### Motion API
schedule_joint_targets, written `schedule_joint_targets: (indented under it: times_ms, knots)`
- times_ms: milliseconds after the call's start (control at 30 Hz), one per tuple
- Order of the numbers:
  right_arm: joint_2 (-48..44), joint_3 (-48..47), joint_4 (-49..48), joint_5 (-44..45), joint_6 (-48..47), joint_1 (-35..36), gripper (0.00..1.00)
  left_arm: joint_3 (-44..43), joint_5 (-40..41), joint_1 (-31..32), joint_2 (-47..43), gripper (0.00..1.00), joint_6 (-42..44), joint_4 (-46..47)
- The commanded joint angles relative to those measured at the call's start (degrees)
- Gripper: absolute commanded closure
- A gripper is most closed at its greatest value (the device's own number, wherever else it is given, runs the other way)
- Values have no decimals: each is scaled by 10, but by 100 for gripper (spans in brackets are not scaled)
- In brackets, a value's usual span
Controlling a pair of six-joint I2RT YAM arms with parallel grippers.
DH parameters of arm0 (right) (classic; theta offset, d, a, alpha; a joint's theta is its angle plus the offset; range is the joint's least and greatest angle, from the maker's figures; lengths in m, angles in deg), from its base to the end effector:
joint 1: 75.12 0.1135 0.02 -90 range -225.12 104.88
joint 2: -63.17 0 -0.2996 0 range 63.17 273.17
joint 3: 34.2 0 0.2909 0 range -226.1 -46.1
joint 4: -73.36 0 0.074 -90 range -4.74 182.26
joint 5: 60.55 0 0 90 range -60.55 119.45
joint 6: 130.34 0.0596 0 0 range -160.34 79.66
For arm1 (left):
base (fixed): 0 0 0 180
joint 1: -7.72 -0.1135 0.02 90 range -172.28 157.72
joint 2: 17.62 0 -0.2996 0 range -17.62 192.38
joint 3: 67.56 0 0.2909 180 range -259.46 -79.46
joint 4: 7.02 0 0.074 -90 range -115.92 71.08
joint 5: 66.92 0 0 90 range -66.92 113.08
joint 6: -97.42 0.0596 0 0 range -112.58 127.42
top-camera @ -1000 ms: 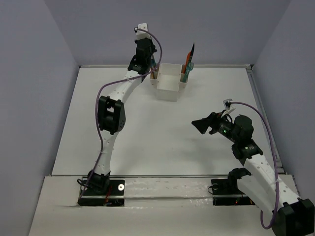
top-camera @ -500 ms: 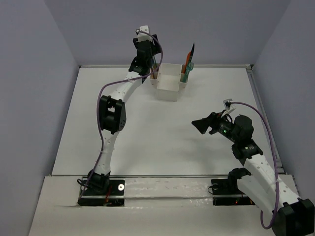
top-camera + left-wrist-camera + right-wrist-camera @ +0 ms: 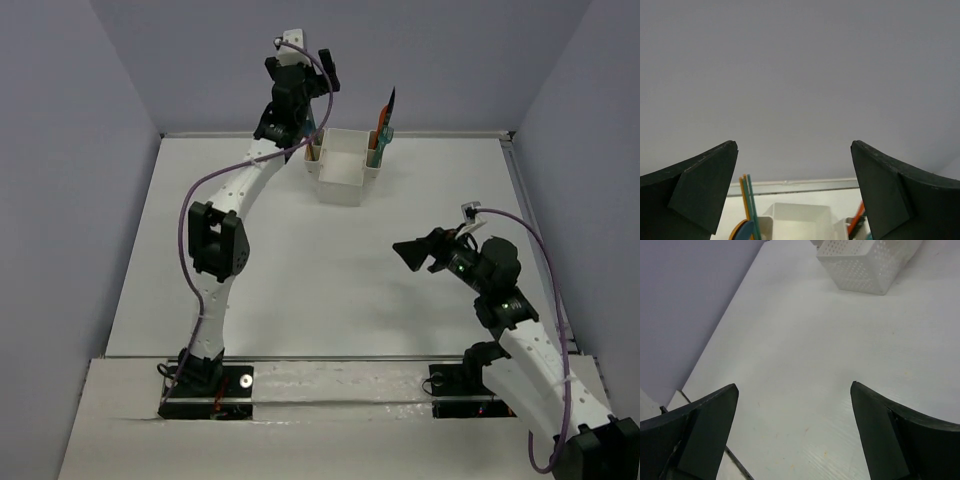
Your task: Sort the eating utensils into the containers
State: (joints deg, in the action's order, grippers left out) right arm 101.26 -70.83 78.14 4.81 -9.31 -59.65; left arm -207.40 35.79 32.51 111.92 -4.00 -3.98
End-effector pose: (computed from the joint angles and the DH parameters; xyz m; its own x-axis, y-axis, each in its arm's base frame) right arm 0.1885 0.0779 0.2770 -0.4206 0.3697 -0.8285 -0.4960 0.6709 0.5513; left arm 0.5734 -0.2504 0.4270 0.1628 -0.2880 -0.9437 0.2519 0.9369 -0.2424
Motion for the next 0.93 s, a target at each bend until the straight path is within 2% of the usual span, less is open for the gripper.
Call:
schedule_joint_targets:
  times_ms: [0,100,233,267,300,333,433,533,633,733,900]
  knots:
    - [-23,-53,53,51,7,4,0,6,-34,29,-193,1,-12,23]
    - [-42,-94,117,82,-2,4,0,48,-30,53,-271,1,-12,-6]
    - [-87,-136,170,128,-8,4,0,146,-23,67,-382,1,-41,-51]
    - [-105,-151,191,147,-9,4,0,196,-21,67,-432,1,-49,-73]
    - [-132,-166,215,175,-10,4,0,307,-6,67,-522,1,-86,-83]
    - [-132,-167,215,175,-10,4,0,308,-6,67,-523,1,-86,-83]
    - [-165,-175,237,208,-10,4,0,514,12,67,-694,1,-113,-72]
    - [-185,-188,251,231,-12,4,0,624,21,67,-784,1,-122,-76]
    - [-188,-201,275,244,-20,4,0,688,16,67,-890,1,-123,-125]
    - [-190,-204,287,259,-24,4,0,728,13,67,-935,1,-119,-177]
    - [-188,-211,286,262,-27,4,0,764,3,67,-971,1,-107,-199]
